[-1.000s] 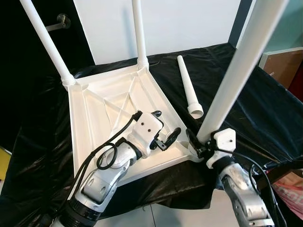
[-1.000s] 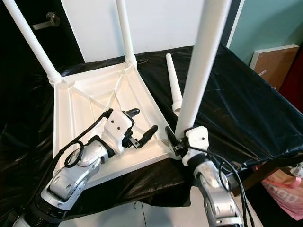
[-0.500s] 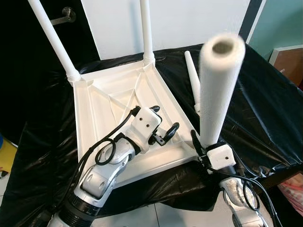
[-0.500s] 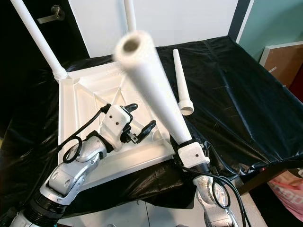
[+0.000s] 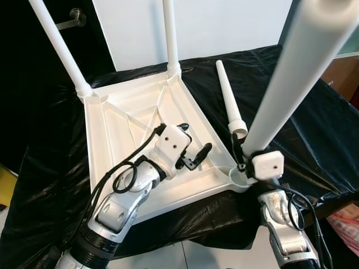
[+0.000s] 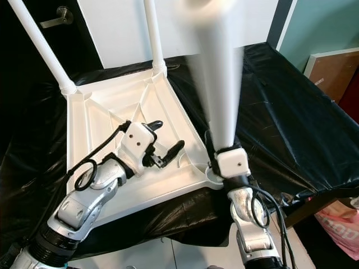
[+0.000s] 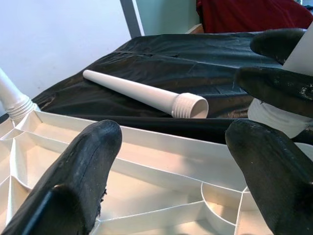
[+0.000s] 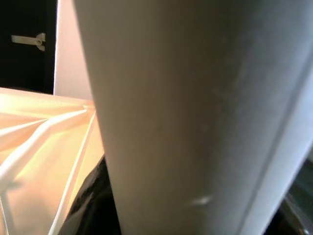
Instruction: Building children table
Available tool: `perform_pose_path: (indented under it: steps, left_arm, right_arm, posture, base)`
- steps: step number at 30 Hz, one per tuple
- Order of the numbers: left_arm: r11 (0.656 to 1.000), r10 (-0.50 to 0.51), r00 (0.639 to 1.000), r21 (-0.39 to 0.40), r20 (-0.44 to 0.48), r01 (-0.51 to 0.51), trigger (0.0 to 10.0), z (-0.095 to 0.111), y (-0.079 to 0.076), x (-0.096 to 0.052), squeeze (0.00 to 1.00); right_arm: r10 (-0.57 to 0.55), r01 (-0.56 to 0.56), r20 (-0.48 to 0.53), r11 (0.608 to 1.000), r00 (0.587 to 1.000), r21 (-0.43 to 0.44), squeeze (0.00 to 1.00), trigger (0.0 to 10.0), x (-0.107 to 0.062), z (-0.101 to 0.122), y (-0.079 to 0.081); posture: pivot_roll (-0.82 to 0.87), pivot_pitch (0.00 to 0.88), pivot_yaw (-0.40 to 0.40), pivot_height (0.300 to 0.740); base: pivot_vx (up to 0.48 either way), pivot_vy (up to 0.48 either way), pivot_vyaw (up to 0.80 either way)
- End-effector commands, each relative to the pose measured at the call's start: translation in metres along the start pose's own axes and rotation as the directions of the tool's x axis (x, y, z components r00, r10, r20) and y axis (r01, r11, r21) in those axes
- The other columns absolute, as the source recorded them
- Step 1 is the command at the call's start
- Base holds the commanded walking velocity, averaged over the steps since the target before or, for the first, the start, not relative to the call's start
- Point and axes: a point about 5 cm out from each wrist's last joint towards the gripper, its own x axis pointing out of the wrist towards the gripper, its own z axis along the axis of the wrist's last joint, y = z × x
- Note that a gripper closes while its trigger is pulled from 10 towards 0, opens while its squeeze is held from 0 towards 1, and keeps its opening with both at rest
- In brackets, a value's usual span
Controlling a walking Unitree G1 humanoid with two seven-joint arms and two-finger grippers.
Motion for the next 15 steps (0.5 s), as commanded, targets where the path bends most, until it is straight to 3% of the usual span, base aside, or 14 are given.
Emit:
perform_pose_path:
  steps: [1, 3, 7, 9, 15]
  left_arm:
    - [0.997, -0.078, 0.997, -0.001, 0.0, 0.078, 10.0, -0.001, -0.002, 0.0, 0.0]
    - [0.998, -0.059, 0.998, -0.021, 0.027, 0.06, 10.0, 0.006, 0.003, 0.005, 0.0]
    - [0.998, -0.054, 0.998, -0.028, 0.039, 0.055, 10.0, 0.009, 0.005, 0.006, 0.0]
    - [0.995, -0.036, 0.994, -0.086, 0.106, 0.045, 10.0, 0.024, 0.014, 0.014, 0.0]
    - [0.992, -0.031, 0.984, -0.112, 0.175, 0.051, 10.0, 0.04, 0.021, 0.022, 0.0]
  right_arm:
    - [-0.007, 0.008, -0.015, 0.999, 1.0, 0.034, 0.0, 10.0, 0.003, 0.001, 0.0]
    - [0.008, 0.002, -0.098, 0.995, 0.995, 0.101, 0.0, 10.0, 0.013, -0.004, 0.002]
    - [0.017, -0.002, -0.122, 0.993, 0.992, 0.12, 0.0, 10.0, 0.018, -0.004, 0.003]
    - [0.113, -0.093, -0.173, 0.989, 0.978, 0.117, 0.0, 10.0, 0.032, -0.001, 0.003]
    - [0.172, -0.145, -0.192, 0.978, 0.966, 0.147, 0.0, 10.0, 0.044, 0.003, 0.0]
  posture:
    - [-0.14, 0.068, 0.039, 0.74]
    - [-0.13, 0.07, 0.034, 0.74]
    - [-0.13, 0.07, 0.034, 0.74]
    - [-0.15, 0.062, 0.03, 0.74]
    - [-0.15, 0.048, 0.027, 0.74]
  base:
    - [0.0, 0.0, 0.0]
    - [0.0, 0.0, 0.0]
    - [0.0, 0.0, 0.0]
    - [0.0, 0.0, 0.0]
    - [0.0, 0.0, 0.0]
